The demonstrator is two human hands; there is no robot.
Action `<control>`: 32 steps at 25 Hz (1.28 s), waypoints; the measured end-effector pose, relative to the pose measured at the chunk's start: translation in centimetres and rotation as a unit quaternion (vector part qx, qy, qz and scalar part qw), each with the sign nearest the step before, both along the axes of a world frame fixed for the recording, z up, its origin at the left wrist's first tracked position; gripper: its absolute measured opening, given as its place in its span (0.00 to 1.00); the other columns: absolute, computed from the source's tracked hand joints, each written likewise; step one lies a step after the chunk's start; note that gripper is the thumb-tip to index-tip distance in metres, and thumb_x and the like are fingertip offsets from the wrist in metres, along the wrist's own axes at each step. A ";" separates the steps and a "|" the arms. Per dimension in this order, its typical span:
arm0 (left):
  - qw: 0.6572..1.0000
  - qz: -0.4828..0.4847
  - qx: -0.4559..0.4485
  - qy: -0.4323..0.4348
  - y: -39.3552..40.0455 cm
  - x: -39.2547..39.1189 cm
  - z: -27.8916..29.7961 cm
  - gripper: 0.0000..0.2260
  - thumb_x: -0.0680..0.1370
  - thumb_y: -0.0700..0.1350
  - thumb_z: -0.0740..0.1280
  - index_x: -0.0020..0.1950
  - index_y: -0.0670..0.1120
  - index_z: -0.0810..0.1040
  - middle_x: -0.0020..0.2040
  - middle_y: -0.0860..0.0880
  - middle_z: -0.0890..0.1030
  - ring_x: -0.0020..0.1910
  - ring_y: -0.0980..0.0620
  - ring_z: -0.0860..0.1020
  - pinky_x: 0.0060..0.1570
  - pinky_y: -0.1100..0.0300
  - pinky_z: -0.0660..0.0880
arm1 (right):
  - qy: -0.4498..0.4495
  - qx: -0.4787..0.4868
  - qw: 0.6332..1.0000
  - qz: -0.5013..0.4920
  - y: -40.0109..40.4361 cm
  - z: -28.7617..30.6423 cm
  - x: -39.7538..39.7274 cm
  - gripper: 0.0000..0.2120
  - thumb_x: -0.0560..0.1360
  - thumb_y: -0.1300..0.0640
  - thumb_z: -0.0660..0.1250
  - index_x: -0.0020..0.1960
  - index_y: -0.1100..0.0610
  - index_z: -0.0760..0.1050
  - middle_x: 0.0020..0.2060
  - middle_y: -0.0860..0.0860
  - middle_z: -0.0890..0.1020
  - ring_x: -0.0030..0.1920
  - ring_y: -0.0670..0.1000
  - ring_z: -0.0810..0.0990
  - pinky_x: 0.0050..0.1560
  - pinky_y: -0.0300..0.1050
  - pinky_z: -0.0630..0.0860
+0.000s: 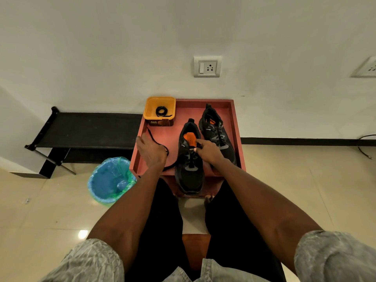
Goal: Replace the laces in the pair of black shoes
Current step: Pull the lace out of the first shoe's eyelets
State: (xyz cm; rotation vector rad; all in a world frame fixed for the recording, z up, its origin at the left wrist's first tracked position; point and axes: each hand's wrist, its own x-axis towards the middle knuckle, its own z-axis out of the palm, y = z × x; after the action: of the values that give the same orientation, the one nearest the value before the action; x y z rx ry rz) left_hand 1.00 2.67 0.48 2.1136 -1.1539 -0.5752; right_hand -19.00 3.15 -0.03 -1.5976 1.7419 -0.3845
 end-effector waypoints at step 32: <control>0.943 -0.295 0.155 -0.010 -1.7 -3.3 0.2 0.19 0.78 0.48 0.66 0.29 0.45 0.68 0.31 0.43 0.76 0.33 0.41 0.76 0.32 0.57 0.67 | 0.094 -0.070 0.992 0.049 1.9 0.5 4.1 0.18 0.77 0.66 0.60 0.68 0.65 0.67 0.77 0.60 0.55 0.64 0.64 0.71 0.58 0.57 0.75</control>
State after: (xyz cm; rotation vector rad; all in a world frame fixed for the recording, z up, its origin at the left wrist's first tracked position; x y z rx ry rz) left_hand -2.26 0.96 0.73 2.0043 -1.8260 -1.0662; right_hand -14.90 5.08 0.46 -1.8648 1.7988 -0.3245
